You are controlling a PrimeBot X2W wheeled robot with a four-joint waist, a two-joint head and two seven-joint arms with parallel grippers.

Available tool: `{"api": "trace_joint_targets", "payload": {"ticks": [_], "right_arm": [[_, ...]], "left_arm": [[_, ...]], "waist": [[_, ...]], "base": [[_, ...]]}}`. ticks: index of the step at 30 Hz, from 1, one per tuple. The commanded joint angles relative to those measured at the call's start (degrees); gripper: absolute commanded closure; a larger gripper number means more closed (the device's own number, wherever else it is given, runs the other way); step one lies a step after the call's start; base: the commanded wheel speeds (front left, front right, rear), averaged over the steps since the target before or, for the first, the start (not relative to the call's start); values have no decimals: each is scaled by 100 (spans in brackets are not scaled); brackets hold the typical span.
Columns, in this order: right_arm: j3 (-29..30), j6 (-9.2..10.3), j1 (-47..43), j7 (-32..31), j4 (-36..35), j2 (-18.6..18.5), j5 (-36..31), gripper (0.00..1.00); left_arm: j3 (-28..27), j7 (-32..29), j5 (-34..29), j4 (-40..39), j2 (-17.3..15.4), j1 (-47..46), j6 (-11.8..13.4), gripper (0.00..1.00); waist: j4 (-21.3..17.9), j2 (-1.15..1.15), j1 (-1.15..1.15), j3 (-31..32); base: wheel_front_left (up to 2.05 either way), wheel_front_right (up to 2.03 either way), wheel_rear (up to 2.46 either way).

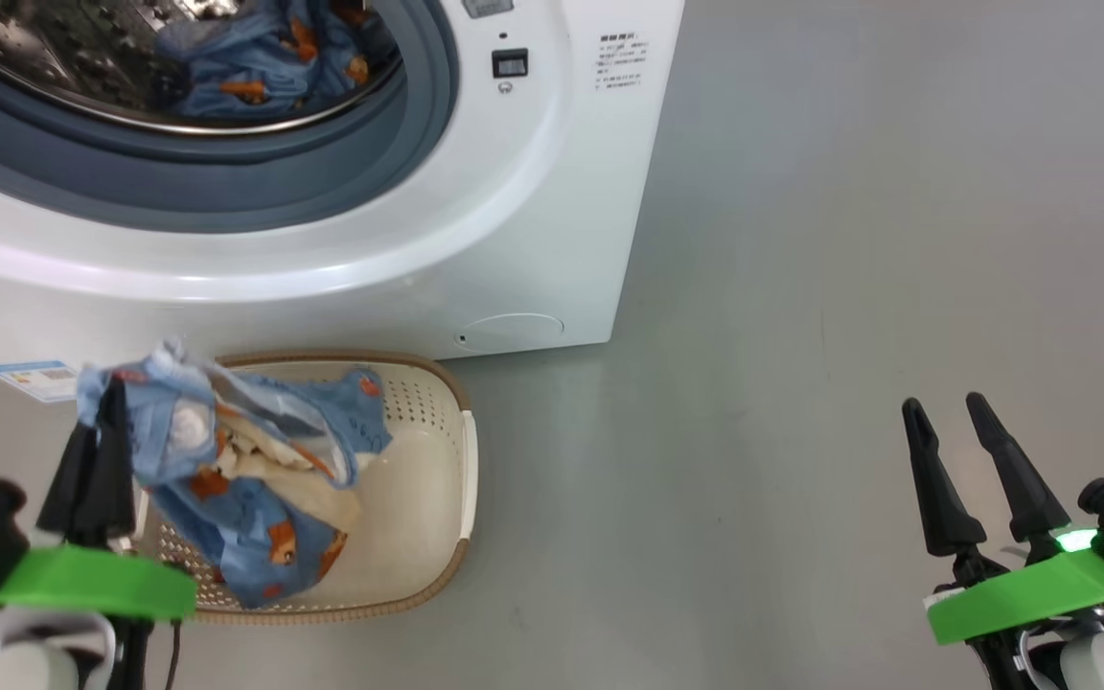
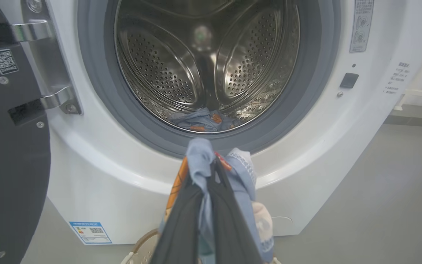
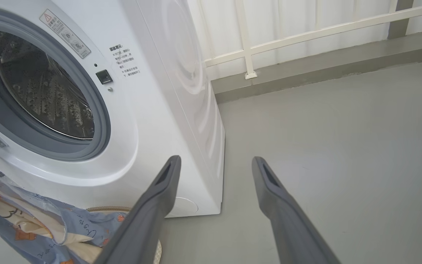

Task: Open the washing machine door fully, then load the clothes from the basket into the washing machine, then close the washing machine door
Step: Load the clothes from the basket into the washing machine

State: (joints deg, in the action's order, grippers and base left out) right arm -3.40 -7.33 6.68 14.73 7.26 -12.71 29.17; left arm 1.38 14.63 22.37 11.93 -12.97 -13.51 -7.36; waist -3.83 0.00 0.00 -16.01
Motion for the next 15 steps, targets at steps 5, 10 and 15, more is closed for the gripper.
{"api": "trace_joint_targets", "payload": {"ticks": [5, 10, 15], "right_arm": [[7, -16, -208, 27, -151, -94, 60, 0], [70, -16, -275, 27, -180, -75, 60, 0], [80, -16, -288, 27, -208, -41, 51, 0]], "left_arm": [[-600, 37, -270, -624, 132, 598, -13, 100], [-840, 37, -341, -936, 464, 991, -13, 100], [-867, 37, -371, -988, 612, 1029, -13, 100]], "waist": [[-20, 0, 0, 92], [-46, 0, 0, 93], [-76, 0, 0, 42]], "base": [[0, 0, 0], [0, 0, 0], [0, 0, 0]]}}
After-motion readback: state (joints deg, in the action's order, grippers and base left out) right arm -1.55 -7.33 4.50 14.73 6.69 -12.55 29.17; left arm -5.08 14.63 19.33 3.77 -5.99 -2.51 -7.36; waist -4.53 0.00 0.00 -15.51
